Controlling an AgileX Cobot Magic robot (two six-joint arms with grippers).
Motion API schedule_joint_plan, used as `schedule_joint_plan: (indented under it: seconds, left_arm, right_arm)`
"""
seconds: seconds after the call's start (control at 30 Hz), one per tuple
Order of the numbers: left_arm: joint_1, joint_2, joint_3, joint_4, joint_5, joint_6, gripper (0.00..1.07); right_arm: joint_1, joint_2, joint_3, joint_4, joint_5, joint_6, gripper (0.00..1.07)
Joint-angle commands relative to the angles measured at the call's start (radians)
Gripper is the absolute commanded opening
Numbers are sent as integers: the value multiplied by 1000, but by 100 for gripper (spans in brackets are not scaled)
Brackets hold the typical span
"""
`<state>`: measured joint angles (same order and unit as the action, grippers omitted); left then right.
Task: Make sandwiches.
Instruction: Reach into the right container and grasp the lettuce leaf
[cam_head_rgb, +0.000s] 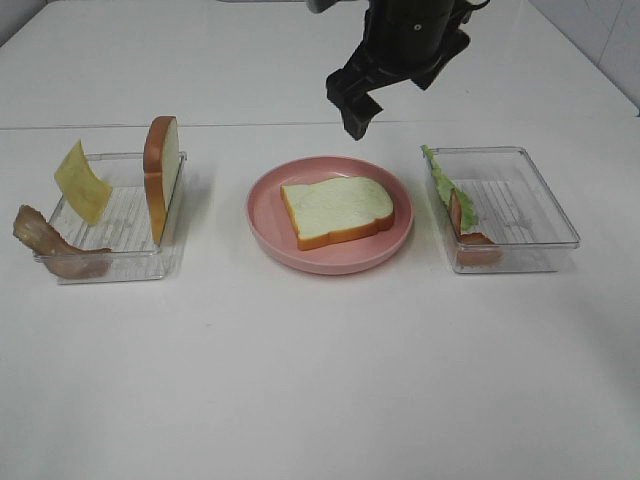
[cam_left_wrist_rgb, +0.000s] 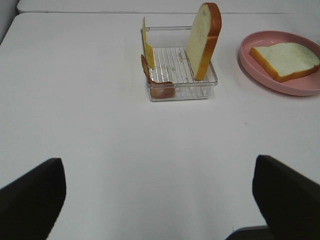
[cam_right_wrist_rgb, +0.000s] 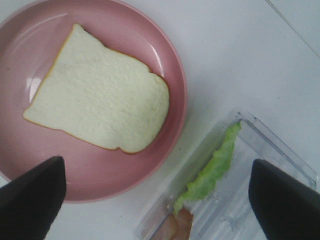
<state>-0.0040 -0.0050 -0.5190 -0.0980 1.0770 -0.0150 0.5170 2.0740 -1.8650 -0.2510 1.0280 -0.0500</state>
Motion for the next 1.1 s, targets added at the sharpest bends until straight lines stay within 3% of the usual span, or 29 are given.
schedule_joint_plan:
  seconds: [0.03,0.1,0.23,0.37,0.47,1.1]
  left_arm:
    - [2,-13,2,-6,-4,-1,93]
    - [2,-13,2,-6,-4,-1,93]
    - [2,-13,2,-6,-4,-1,93]
    - [2,-13,2,-6,-4,-1,93]
    - [2,-13,2,-6,-4,-1,93]
    - [2,-13,2,-6,-4,-1,93]
  right_arm:
    - [-9,-2,-41,-55,73,79,97]
    - [-37,-2,-58,-114,101,158,97]
    - [-82,-1,-58,-111,105,196,97]
    - [-169,4,-58,47,98,205,97]
    - [-194,11,-58,92,84,195,97]
    - [-193,171,-58,153,36,165,94]
